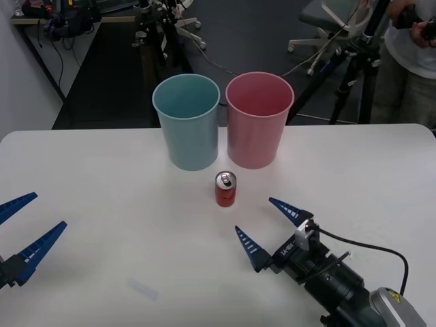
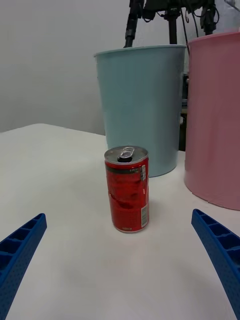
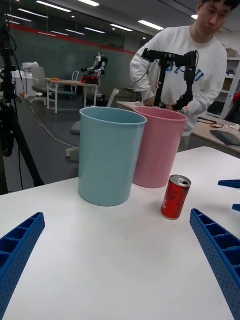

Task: Grasp the object on the table and drop it into the matching bin: aluminum can to the light blue bin, PET bottle to the pink bin.

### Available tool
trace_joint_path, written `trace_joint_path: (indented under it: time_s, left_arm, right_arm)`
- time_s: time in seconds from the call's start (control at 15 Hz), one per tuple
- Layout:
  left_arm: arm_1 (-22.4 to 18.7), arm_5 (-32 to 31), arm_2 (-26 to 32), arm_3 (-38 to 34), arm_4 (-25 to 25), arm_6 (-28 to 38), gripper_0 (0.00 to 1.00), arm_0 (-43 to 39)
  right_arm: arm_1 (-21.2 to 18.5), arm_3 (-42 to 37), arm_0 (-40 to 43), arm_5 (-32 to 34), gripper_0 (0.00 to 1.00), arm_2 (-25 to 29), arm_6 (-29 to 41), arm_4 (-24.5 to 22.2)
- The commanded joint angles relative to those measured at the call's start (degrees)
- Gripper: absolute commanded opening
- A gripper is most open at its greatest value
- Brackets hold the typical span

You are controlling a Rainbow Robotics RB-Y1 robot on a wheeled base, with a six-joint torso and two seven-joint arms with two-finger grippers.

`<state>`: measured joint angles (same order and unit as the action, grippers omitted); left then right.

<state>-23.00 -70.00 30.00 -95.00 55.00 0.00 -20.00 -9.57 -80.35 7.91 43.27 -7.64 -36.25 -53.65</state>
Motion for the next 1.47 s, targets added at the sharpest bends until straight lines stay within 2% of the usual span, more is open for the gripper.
trace_joint_path:
  time_s: [0.07,0.4,0.87,1.47]
  left_arm:
    - [0.0,0.0,0.0,0.0,0.0,0.0,1.0,0.0]
    - [0.0,0.0,0.0,0.0,0.0,0.0,1.0,0.0]
    - [0.0,0.0,0.0,0.0,0.0,0.0,1.0,0.0]
    - [0.0,0.0,0.0,0.0,0.0,0.0,1.0,0.0]
  right_arm:
    - [1.66,3.45,-2.55,-2.4,1.0,-0.54,-4.79,2.05]
    - [3.51,8.28,-6.95,-8.02,1.0,-1.86,-12.27,5.31]
    - [6.5,14.35,-11.17,-9.17,1.0,-2.21,-13.85,5.22]
    - [6.76,14.35,-13.1,-14.97,1.0,-5.55,-14.46,5.83]
